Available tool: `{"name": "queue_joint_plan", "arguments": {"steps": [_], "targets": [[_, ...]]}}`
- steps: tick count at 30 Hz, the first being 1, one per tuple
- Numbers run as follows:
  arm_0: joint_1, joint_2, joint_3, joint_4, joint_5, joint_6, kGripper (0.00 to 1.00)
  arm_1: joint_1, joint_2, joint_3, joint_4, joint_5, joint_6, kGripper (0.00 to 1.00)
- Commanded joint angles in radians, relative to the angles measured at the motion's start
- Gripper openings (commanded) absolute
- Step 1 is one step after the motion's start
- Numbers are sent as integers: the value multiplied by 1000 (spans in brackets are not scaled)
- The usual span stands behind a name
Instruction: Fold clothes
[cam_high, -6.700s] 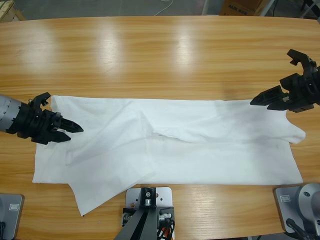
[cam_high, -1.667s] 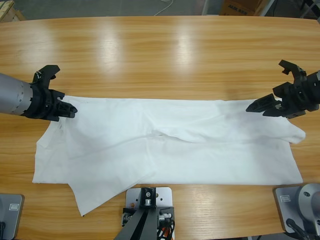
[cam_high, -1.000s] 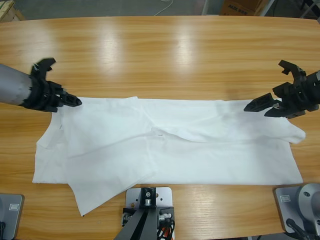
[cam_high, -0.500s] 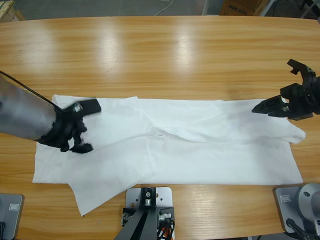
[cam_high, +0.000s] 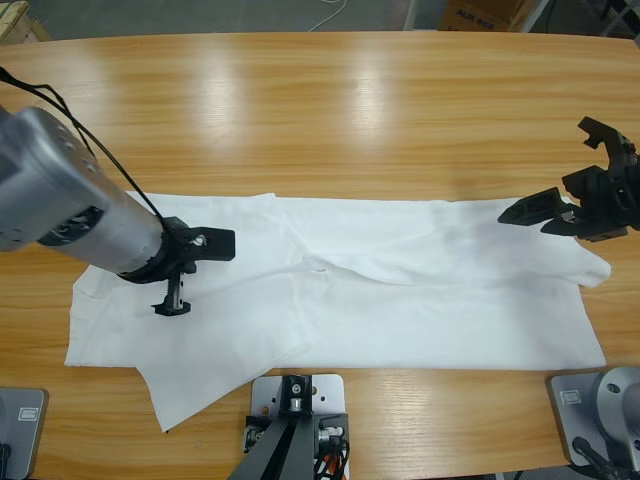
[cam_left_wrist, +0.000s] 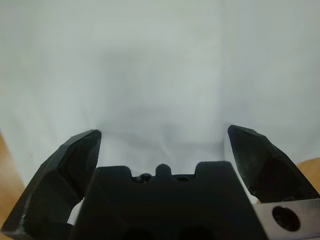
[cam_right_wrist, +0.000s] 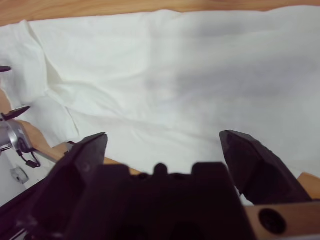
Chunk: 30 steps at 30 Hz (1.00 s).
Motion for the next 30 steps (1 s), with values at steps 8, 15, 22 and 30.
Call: {"name": "queue_joint_plan", "arguments": {"steps": [8, 15, 22, 30], "targets": [[0, 302, 69, 3, 26, 42, 1000, -16, 46, 11, -29, -76, 10, 922], [280, 283, 75, 55, 54, 39, 1000, -16, 44, 5, 5, -174, 58, 982], [275, 284, 78, 54, 54, 35, 1000, 117, 42, -10, -92, -32, 71, 0], [240, 279, 76, 53, 50, 35, 1000, 267, 226, -25, -357, 33, 100, 0]]}}
